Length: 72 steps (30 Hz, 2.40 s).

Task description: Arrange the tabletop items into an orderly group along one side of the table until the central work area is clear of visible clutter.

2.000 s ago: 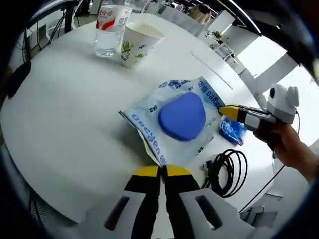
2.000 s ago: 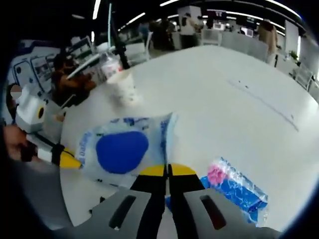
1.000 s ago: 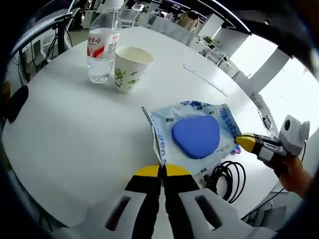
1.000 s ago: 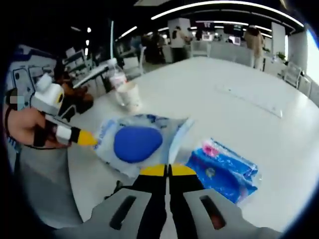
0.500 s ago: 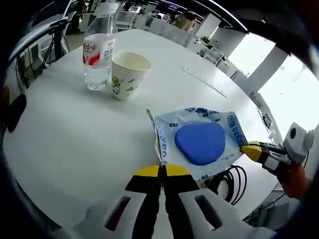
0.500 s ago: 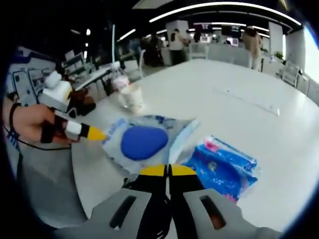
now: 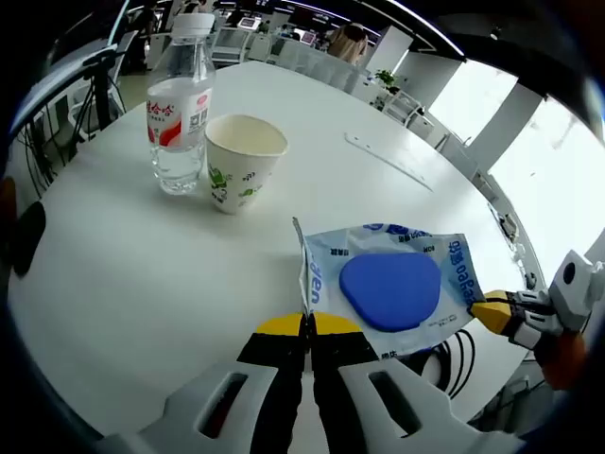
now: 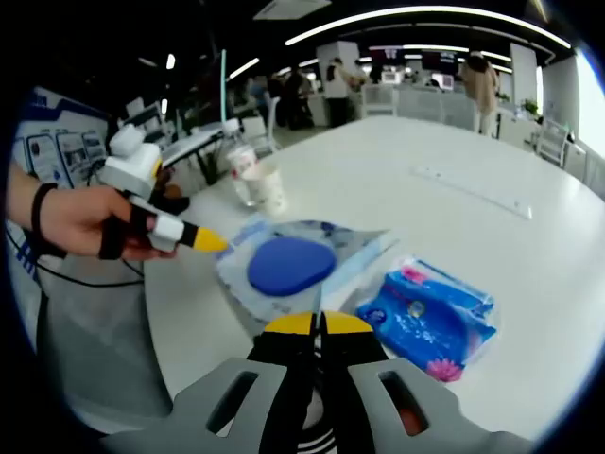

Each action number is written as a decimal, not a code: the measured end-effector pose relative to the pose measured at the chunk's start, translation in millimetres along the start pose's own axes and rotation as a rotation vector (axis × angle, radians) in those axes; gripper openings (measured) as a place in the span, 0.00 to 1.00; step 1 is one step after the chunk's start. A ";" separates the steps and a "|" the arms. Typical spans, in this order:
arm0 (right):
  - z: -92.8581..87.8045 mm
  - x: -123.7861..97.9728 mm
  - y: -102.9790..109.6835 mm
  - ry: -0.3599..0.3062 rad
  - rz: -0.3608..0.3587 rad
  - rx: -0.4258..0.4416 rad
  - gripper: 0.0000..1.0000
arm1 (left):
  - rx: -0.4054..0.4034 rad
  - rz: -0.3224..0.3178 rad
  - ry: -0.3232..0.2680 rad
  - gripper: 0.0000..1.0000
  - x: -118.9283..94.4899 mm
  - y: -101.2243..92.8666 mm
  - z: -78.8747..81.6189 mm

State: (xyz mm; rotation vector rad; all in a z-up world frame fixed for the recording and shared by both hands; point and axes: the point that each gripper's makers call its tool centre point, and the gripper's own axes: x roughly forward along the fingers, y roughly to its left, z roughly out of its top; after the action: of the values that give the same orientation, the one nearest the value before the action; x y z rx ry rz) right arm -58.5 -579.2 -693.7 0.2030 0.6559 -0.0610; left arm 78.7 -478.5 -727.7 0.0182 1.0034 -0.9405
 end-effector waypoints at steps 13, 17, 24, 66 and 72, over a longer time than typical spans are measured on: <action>12.3 20.0 -17.2 0.005 -0.037 0.041 0.00 | -0.095 -0.037 -0.096 0.00 28.5 -1.7 45.2; 17.8 25.8 -21.2 -0.001 -0.045 0.053 0.00 | -0.120 -0.036 -0.111 0.00 30.2 -0.6 52.6; 22.8 43.0 -24.9 0.006 -0.033 0.088 0.00 | -0.143 -0.016 -0.119 0.00 34.0 6.5 56.0; -0.2 66.3 -52.7 0.102 -0.071 0.196 0.06 | -0.235 0.023 -0.099 0.03 53.9 32.1 54.1; 1.5 56.8 -47.6 0.066 -0.074 0.193 0.05 | -0.222 0.005 -0.106 0.05 40.0 29.6 43.3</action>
State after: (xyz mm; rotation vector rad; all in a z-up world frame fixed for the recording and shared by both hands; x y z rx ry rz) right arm -18.4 -625.7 -735.2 0.3678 0.7234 -0.1902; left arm 137.2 -504.5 -743.4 -0.2127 1.0037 -0.8124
